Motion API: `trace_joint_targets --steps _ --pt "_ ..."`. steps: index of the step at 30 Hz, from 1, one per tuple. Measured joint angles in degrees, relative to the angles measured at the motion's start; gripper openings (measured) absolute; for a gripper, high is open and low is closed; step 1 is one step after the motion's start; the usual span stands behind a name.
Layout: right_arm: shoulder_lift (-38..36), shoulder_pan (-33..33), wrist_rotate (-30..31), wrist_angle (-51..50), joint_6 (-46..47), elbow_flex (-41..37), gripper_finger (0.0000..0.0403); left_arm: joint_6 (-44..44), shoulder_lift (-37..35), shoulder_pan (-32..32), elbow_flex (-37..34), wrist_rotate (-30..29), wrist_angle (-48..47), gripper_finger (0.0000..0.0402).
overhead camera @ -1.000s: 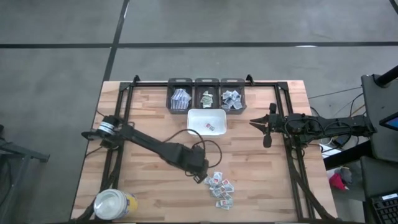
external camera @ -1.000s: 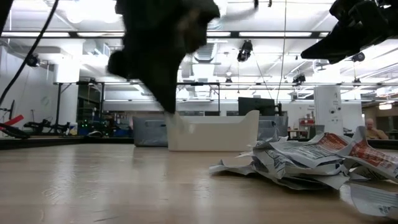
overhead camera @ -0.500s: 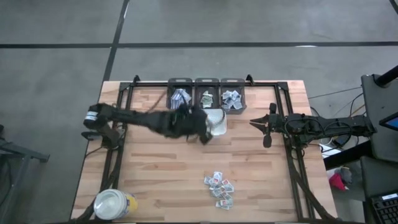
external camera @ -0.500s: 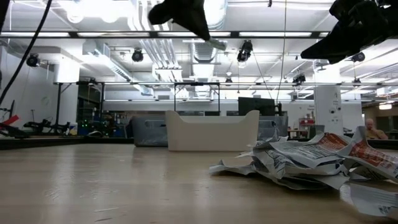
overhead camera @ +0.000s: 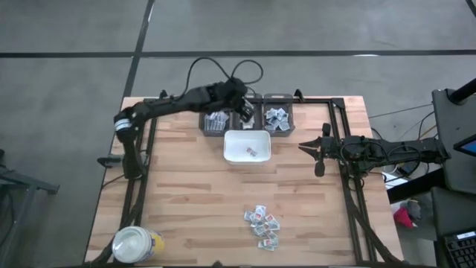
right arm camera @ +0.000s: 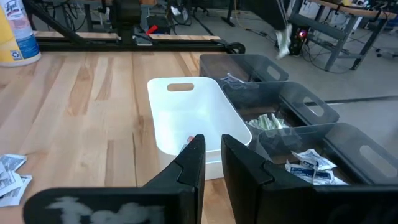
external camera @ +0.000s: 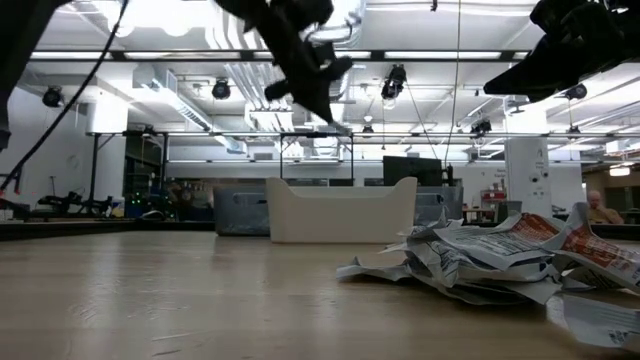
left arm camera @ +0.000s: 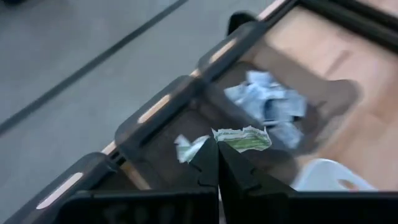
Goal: Pick & Place First Aid Supplies
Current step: Put the green band aid into the middle black bin
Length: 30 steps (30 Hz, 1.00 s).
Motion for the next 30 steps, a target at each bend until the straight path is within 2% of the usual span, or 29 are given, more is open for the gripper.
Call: trace_joint_targets --steps 4,10,16,21,23,26,30 --pt "0.00 0.00 0.00 -0.02 0.01 0.00 0.0052 0.93 3.58 3.59 0.00 2.34 0.72 0.0000" --pt "-0.01 0.00 0.01 -0.04 0.06 0.00 0.0052 6.62 10.53 4.83 1.99 3.55 1.58 0.0000" --pt "-0.01 0.00 0.02 -0.04 0.17 0.00 0.0052 14.49 19.37 5.42 10.44 3.55 -3.41 0.0000" --pt "0.00 0.00 0.02 -0.02 0.20 0.00 0.0052 17.05 25.76 7.22 19.31 3.79 -11.13 0.0000" --pt "0.00 0.00 0.02 -0.02 0.19 0.00 0.0052 17.11 27.64 8.02 22.08 5.77 -13.73 0.0000" --pt "0.00 0.00 0.02 -0.02 0.19 0.00 0.0052 17.06 29.58 8.86 24.59 8.80 -15.97 0.0000" --pt "-0.01 0.00 0.02 -0.02 0.19 0.00 0.0052 17.01 30.00 9.44 24.49 10.40 -16.34 0.0000"
